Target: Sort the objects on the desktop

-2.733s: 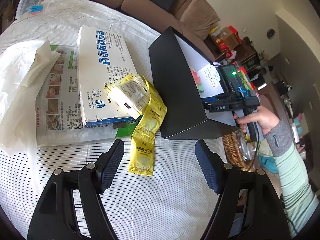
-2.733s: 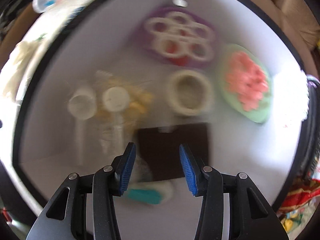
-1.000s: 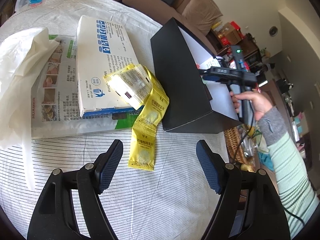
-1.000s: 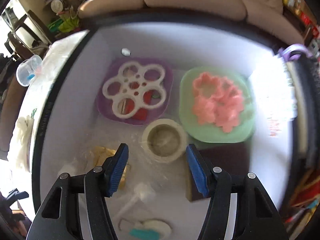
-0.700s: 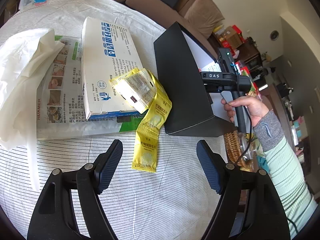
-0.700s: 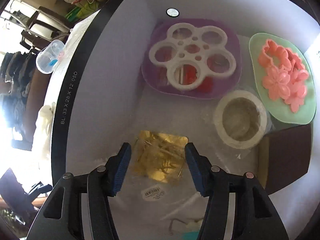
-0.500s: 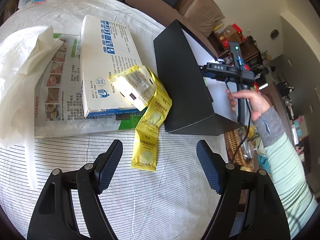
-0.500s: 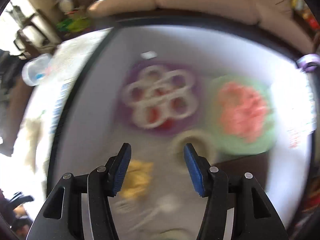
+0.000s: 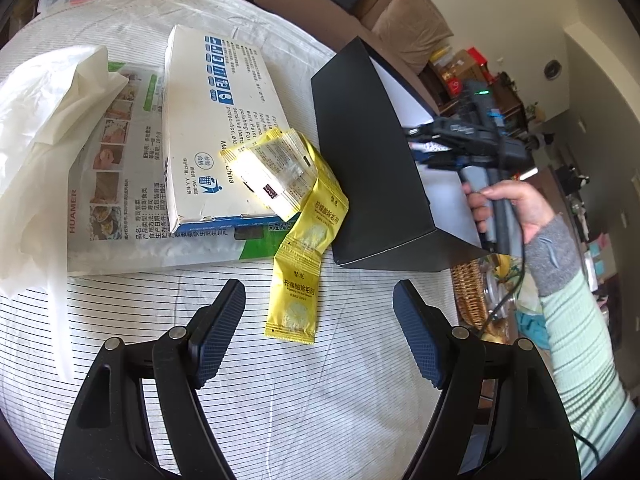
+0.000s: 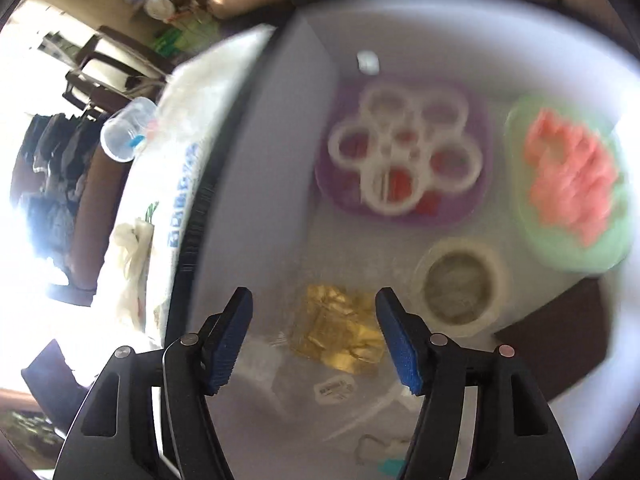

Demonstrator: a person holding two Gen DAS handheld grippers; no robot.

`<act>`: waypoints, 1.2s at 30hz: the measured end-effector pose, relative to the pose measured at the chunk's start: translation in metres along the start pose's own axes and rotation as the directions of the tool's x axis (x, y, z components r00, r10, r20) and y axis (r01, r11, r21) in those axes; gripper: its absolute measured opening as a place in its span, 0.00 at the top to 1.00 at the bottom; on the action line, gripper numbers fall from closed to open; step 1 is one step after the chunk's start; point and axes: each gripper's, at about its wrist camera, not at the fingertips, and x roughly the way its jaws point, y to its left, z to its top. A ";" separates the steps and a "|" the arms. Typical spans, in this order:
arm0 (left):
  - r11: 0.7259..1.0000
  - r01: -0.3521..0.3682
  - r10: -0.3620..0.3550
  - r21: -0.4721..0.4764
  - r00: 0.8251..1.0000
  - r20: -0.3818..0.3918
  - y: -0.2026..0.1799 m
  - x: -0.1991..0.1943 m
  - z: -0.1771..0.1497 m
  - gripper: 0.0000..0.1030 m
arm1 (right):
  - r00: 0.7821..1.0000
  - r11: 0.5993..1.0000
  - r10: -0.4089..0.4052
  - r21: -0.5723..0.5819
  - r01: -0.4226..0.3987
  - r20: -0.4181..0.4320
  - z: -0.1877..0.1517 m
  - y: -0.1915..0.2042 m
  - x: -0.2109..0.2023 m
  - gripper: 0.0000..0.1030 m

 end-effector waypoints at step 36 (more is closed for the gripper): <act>1.000 0.023 -0.023 -0.014 1.000 -0.006 0.003 -0.002 0.004 0.27 | 0.984 0.980 -0.152 0.141 0.137 0.096 0.009 -0.007 0.019 0.24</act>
